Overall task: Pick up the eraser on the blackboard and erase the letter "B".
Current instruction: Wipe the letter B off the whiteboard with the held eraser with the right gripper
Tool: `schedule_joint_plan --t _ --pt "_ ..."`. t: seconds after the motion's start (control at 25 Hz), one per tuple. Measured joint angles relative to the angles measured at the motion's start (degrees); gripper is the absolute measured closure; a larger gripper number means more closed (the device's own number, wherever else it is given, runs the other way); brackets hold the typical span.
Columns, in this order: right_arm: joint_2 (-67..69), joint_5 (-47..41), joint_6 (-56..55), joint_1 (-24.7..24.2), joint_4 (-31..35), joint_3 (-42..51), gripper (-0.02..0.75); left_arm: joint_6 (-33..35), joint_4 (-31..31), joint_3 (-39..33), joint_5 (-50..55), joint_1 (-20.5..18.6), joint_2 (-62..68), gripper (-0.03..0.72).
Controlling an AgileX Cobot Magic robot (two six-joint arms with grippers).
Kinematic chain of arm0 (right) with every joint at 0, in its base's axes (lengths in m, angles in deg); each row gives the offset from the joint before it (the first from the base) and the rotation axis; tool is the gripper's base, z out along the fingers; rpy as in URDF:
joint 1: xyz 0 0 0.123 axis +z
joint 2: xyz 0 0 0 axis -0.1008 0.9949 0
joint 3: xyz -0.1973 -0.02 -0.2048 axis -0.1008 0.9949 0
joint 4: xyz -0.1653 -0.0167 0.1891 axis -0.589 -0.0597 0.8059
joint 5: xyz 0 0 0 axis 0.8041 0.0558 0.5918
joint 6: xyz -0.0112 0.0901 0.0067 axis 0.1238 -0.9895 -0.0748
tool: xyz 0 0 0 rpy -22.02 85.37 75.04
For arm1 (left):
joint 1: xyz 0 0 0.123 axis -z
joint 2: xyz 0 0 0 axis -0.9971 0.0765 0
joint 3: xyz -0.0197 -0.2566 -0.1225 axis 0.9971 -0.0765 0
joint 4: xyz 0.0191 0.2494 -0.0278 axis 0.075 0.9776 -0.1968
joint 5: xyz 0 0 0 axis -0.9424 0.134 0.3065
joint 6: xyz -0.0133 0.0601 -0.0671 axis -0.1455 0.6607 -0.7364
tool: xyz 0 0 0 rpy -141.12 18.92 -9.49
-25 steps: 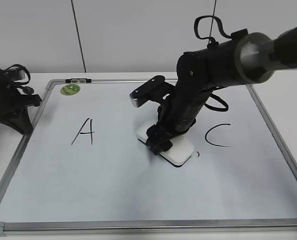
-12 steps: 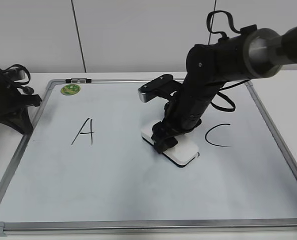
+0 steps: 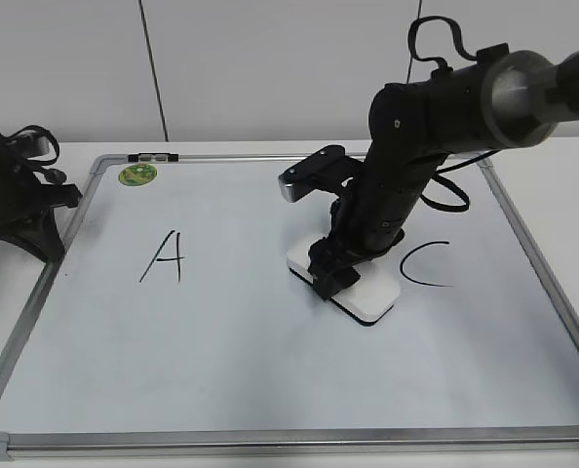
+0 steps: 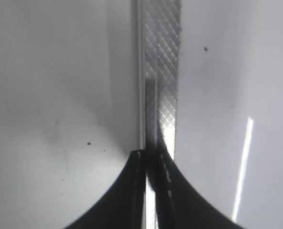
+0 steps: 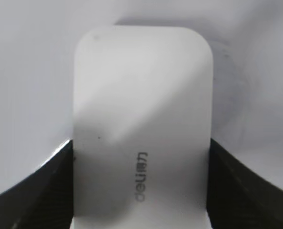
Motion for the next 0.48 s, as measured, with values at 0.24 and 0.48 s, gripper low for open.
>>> schedule_joint_plan --t 0.24,0.48 --pt "-0.1 -0.5 -1.7 -1.4 -1.3 0.0 0.216 0.0 0.0 0.0 0.0 0.0 0.0 0.666" --pt "-0.1 -1.0 -2.0 -2.9 -1.7 -0.1 0.216 0.0 0.0 0.0 0.0 0.0 0.0 0.666"
